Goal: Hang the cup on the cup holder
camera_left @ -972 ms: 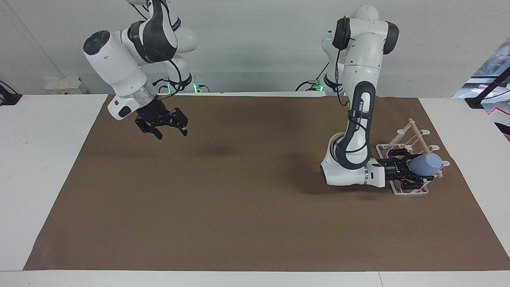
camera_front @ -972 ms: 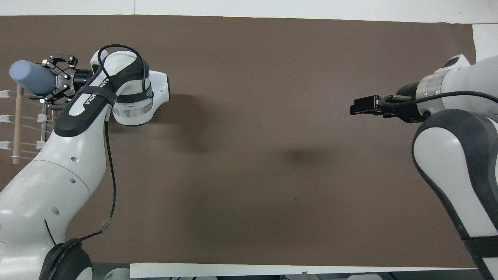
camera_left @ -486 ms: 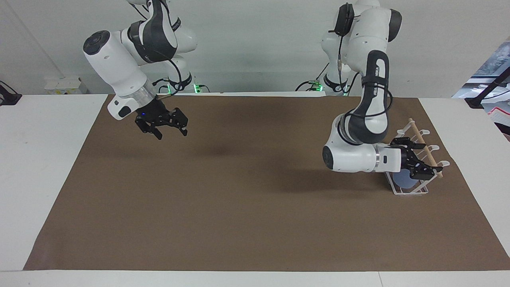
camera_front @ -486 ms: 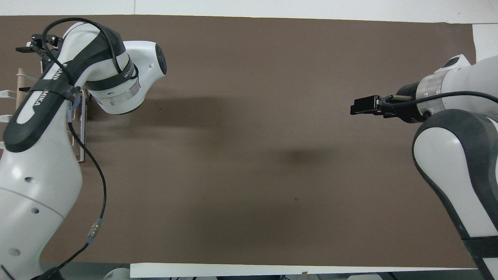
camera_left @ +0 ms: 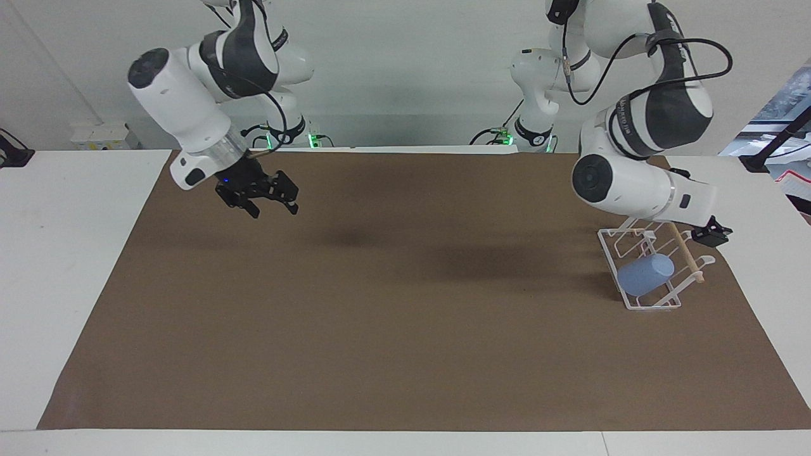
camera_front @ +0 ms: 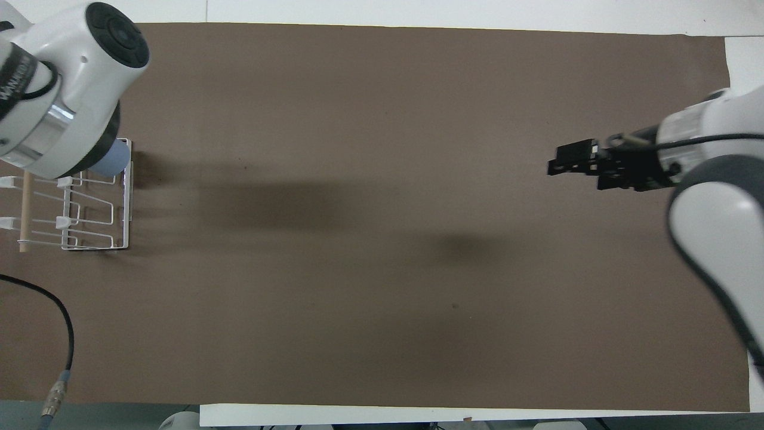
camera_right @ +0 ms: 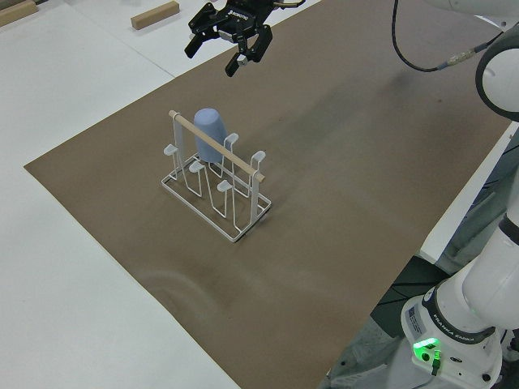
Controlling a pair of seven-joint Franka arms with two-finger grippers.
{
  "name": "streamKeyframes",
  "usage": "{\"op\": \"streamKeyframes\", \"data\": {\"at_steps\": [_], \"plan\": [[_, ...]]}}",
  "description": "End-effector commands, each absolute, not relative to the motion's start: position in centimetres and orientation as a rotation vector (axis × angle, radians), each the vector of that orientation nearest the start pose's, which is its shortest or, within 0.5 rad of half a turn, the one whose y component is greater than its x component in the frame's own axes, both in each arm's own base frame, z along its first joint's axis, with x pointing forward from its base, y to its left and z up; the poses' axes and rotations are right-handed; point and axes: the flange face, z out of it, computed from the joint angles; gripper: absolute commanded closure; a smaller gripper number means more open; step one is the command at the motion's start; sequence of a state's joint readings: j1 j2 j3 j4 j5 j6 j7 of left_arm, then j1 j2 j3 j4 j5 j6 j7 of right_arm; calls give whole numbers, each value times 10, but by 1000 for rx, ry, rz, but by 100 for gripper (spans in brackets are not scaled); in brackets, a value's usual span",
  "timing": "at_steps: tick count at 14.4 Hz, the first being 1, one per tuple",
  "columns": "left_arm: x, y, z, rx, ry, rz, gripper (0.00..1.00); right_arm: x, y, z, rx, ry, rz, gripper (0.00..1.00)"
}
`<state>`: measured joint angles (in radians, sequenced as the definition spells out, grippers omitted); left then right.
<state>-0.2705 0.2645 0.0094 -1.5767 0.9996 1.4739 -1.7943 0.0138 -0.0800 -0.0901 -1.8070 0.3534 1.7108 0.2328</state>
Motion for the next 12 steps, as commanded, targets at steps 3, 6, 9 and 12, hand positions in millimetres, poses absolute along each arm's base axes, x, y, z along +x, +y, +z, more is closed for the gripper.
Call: {"op": "streamKeyframes", "data": {"at_steps": [3,6,9,12], "plan": [[602,-22,532,-2027,-1330,-568,0,518,-67,623,-2678,629,64,1],[583,1,547,-2277,-1213,-350,0,511,-84,624,-2938,521,106,1],[552,3,572,-2534,-1018,-212,0,516,-64,615,-3090,363,143,1],[535,-5,596,-2712,-785,-153,0,525,-45,605,-3202,261,181,1]]}}
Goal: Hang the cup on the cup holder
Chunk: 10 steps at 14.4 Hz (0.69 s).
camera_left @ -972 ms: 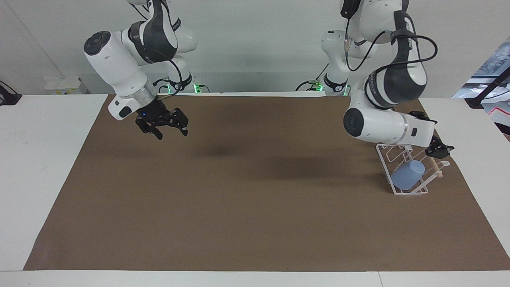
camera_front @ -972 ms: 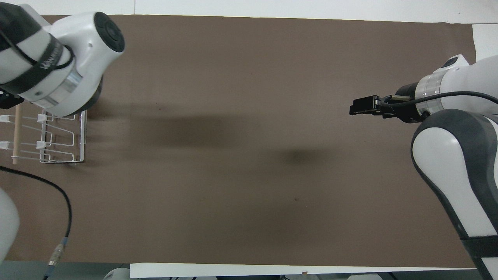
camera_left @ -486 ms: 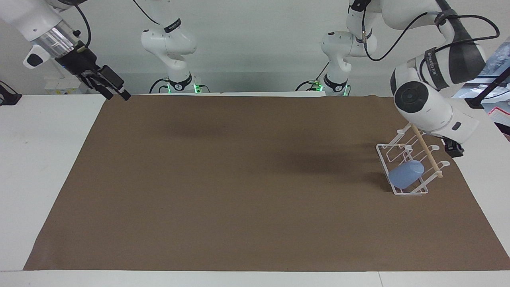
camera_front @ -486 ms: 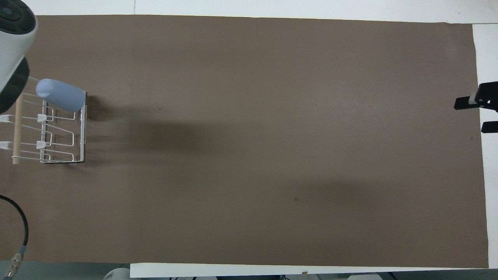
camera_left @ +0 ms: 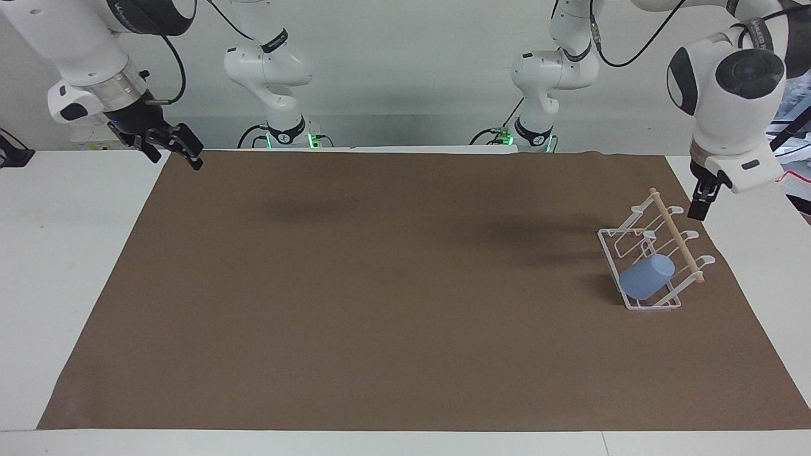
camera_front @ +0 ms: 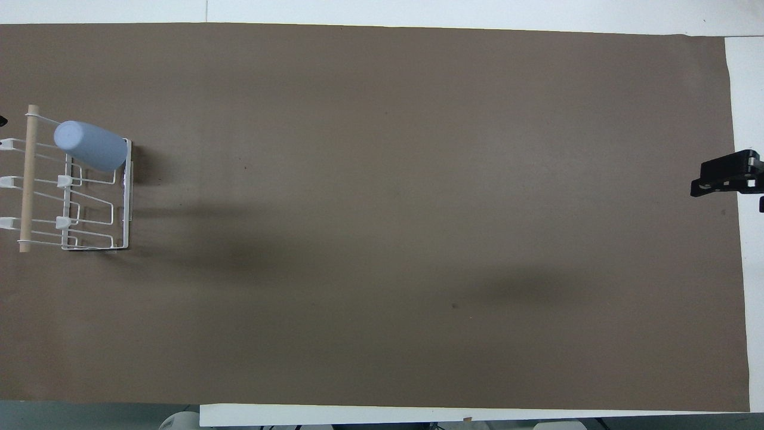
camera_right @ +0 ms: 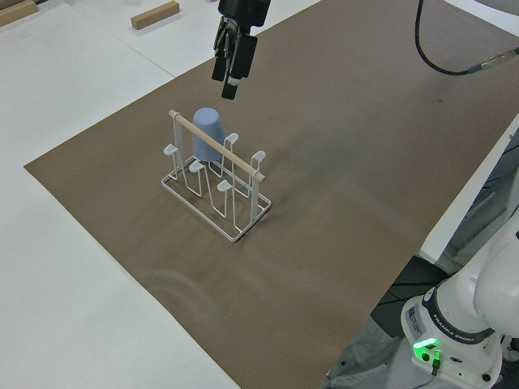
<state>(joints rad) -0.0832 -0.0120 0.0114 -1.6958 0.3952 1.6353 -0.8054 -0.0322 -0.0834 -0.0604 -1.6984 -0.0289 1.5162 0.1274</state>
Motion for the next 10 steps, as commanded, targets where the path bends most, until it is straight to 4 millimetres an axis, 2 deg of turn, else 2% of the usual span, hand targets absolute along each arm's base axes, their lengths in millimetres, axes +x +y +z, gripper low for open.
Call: {"op": "streamKeyframes", "data": {"at_steps": [1,3,5,7,8,9,10], "plan": [[528,-9,603,-2801,-656,-110,0,525,-45,607,-3201,258,179,1],[521,-11,610,-2940,-522,0,0,530,-47,606,-3200,252,192,1],[519,-13,630,-3017,-255,77,0,535,-56,614,-3177,279,248,1],[520,-12,632,-3077,-71,142,0,533,-51,619,-3180,255,231,1],[519,-17,634,-3088,66,151,0,532,-50,620,-3181,253,226,1],[520,-11,638,-3103,114,149,0,531,-54,622,-3180,260,221,1],[524,-15,643,-3161,120,131,0,531,-55,621,-3178,262,224,1]]}}
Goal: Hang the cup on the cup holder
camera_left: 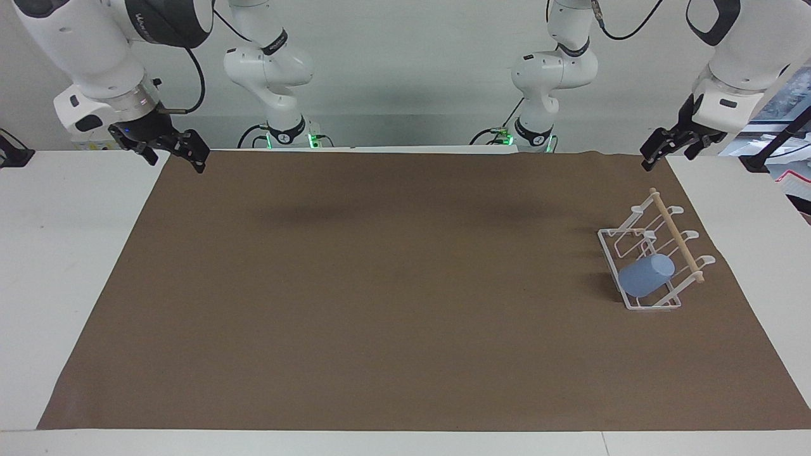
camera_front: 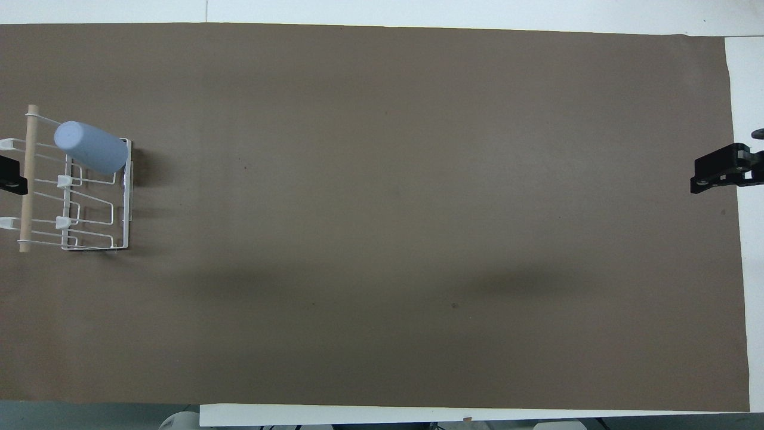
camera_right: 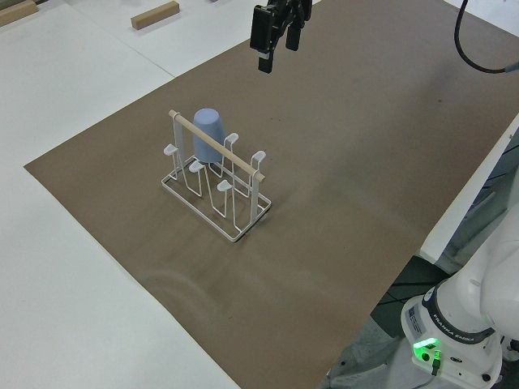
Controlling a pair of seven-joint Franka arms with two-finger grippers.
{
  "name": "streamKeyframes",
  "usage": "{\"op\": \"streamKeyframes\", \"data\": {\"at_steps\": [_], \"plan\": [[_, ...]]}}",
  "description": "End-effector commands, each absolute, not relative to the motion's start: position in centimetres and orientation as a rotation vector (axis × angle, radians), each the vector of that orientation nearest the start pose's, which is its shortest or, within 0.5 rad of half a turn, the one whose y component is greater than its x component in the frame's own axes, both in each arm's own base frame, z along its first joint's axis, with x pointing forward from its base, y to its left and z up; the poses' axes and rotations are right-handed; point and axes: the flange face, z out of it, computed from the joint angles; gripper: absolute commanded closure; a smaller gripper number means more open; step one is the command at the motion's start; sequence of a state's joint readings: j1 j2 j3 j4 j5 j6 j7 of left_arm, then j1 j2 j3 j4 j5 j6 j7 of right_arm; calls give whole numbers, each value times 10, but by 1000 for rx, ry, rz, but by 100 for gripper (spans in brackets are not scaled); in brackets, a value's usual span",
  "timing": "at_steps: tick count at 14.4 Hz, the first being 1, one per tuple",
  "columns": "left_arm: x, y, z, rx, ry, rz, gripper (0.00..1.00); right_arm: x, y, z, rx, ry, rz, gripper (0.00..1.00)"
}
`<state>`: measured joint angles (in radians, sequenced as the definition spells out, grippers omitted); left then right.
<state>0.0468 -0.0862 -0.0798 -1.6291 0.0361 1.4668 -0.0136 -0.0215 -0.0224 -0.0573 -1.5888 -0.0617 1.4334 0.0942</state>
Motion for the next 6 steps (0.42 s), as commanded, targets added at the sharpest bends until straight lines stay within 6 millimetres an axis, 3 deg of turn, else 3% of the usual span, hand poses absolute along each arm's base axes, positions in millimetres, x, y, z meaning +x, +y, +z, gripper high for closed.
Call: {"op": "streamKeyframes", "data": {"at_steps": [1,6], "plan": [[525,-17,652,-3185,138,99,0,531,-55,621,-3178,262,224,1],[525,-31,647,-3175,189,149,0,531,-58,622,-3179,250,222,1]]}}
